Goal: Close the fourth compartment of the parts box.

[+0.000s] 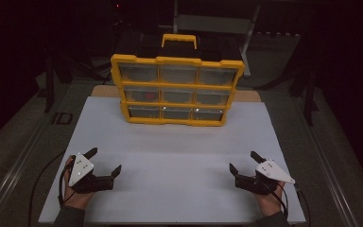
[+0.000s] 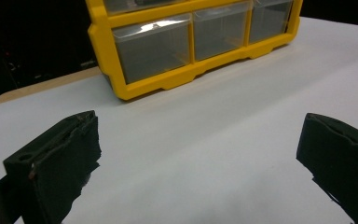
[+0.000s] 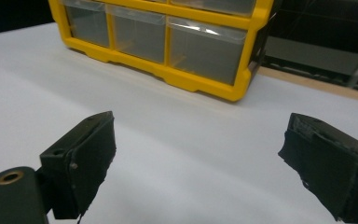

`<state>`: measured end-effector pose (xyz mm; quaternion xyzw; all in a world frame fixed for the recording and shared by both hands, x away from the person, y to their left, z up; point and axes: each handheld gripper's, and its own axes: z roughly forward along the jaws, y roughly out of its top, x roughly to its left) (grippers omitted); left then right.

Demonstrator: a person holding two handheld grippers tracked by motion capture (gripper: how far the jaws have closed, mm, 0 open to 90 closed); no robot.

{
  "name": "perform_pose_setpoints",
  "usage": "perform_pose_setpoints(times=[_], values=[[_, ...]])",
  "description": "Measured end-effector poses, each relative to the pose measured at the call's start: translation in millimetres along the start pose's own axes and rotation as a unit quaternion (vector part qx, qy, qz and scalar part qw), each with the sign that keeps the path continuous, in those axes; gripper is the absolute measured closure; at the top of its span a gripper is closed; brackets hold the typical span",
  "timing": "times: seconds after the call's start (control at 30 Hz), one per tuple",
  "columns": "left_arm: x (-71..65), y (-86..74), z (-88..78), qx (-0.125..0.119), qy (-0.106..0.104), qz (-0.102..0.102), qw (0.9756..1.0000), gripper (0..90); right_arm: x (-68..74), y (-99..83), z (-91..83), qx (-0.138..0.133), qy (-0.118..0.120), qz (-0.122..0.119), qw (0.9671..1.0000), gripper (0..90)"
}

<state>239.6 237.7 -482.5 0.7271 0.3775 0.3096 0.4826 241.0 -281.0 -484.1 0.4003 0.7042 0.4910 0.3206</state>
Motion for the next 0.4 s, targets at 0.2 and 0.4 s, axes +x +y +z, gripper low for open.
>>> perform_pose_setpoints(times=[0.2, 0.4], values=[[-1.8, -0.3, 1.7, 0.005, -0.001, 0.012, 0.9999, 0.0, 2.1, -5.3, -0.7, -0.003, 0.005, 0.005, 1.0000, 9.0], [-1.5, -0.8, 2.8, 0.012, -0.002, 0.007, 0.9999, 0.0, 2.7, -6.0, 1.9, 0.000, 0.011, 0.007, 0.9999, 8.9]])
